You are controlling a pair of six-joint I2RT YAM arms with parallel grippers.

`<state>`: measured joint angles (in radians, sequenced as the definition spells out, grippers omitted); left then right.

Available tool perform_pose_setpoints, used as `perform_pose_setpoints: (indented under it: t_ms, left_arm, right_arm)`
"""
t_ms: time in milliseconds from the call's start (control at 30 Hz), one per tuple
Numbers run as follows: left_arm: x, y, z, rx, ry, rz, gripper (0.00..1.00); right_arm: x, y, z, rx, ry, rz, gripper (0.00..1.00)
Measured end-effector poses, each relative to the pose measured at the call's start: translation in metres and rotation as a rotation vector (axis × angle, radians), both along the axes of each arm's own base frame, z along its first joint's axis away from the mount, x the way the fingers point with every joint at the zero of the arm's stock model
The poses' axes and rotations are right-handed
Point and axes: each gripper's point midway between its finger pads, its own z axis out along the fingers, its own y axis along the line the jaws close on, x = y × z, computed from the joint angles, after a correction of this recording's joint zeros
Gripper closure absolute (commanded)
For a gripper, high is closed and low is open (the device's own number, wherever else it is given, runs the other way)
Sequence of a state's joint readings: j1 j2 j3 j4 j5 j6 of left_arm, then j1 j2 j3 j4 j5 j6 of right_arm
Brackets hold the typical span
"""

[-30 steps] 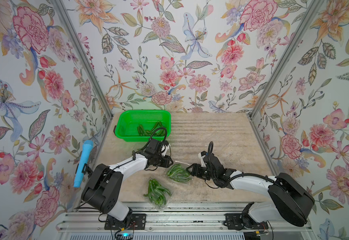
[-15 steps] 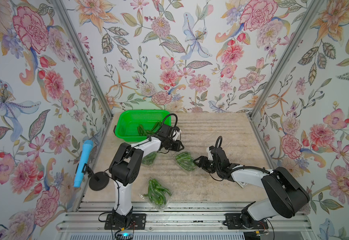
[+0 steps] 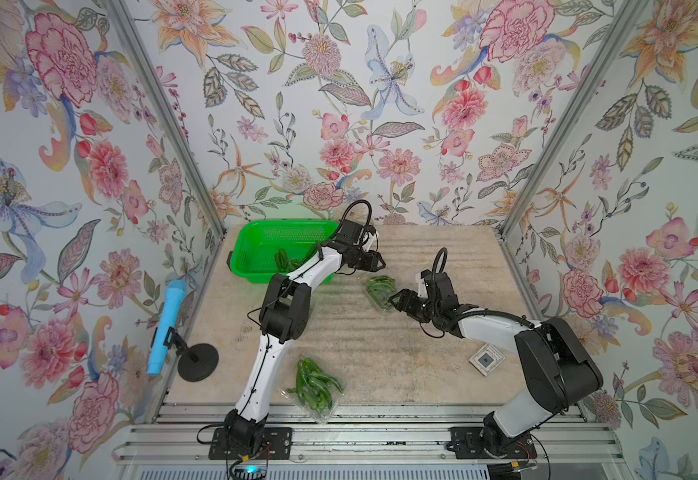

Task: Take small green peppers out of containers
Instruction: Move the packing box to the center of the board.

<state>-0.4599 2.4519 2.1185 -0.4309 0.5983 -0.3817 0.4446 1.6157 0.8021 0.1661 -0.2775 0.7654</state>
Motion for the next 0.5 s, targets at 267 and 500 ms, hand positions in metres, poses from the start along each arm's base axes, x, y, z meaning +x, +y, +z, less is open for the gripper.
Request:
perform_pose_setpoints:
  t_ms: [267,500]
  left_arm:
    - [-0.009,0.050,-0.005,0.015,0.040,0.087,0.47]
    - [-0.061,0.090,0.031,-0.058,0.018,0.196,0.47]
  right_arm:
    - [-0.019,-0.017,0.007,-0.091,0.011,0.020,0.29]
    - [-0.027,-0.024,0.058,-0.112,-0.142,0.088,0.29]
